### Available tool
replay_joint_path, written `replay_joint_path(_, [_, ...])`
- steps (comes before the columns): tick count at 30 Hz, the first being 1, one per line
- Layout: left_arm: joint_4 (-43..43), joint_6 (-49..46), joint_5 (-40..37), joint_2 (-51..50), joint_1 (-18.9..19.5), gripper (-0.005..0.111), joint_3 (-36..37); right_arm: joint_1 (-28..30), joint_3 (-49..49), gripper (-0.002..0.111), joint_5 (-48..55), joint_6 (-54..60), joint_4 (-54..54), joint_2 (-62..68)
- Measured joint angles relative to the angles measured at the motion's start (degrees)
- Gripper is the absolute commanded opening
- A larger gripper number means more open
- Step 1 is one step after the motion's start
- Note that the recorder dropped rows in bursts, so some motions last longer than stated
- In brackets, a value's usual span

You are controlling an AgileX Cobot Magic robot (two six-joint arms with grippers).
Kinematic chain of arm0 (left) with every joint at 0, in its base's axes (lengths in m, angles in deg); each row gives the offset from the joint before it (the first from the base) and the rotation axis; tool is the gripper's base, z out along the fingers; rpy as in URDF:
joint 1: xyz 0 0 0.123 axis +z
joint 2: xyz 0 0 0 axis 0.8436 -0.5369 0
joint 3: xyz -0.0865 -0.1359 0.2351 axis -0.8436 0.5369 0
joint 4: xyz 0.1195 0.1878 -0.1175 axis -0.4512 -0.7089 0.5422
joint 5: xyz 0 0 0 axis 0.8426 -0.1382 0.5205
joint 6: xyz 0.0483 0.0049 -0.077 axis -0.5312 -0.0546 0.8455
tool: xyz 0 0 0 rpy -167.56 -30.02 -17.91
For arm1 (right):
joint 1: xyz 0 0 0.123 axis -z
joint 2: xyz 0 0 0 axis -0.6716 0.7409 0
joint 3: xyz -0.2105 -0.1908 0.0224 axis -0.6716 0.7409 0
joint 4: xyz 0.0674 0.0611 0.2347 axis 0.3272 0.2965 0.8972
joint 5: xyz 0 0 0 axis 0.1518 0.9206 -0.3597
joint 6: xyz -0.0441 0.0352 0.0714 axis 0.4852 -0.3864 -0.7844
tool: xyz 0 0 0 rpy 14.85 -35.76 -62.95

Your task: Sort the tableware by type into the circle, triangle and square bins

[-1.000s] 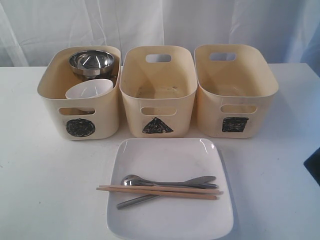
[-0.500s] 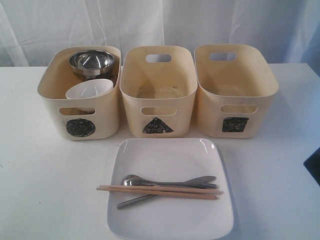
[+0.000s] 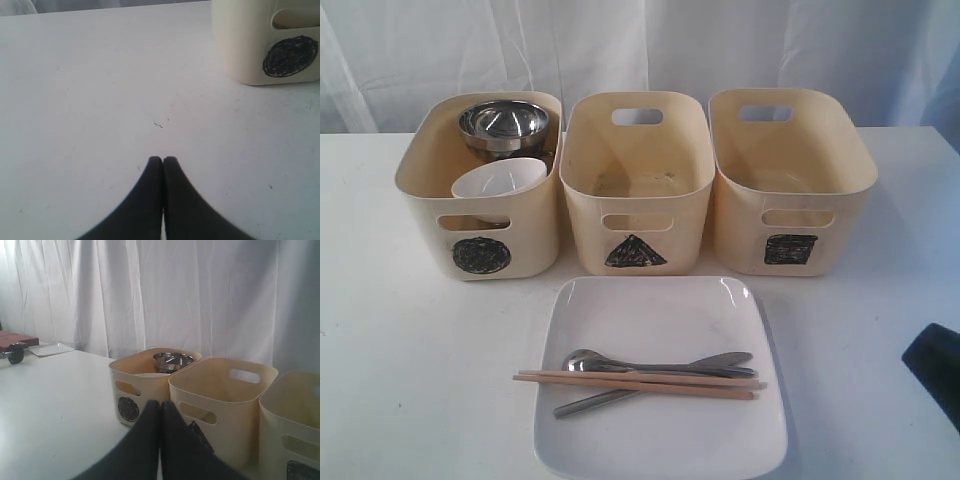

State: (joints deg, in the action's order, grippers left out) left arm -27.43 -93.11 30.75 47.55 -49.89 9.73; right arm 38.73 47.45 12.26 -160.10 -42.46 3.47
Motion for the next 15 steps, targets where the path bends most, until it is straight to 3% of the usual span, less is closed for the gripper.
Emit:
replay_joint_path(8, [0.0, 0.0, 0.01, 0.0, 0.0, 0.0, 0.0, -1.74, -17.03, 0.0, 6.0, -1.91, -2.94, 13.44])
replay_joint_path(15, [0.0, 0.0, 0.01, 0.0, 0.0, 0.0, 0.0, -1.89, -25.09, 0.0, 1.9, -5.69, -2.94, 27.33])
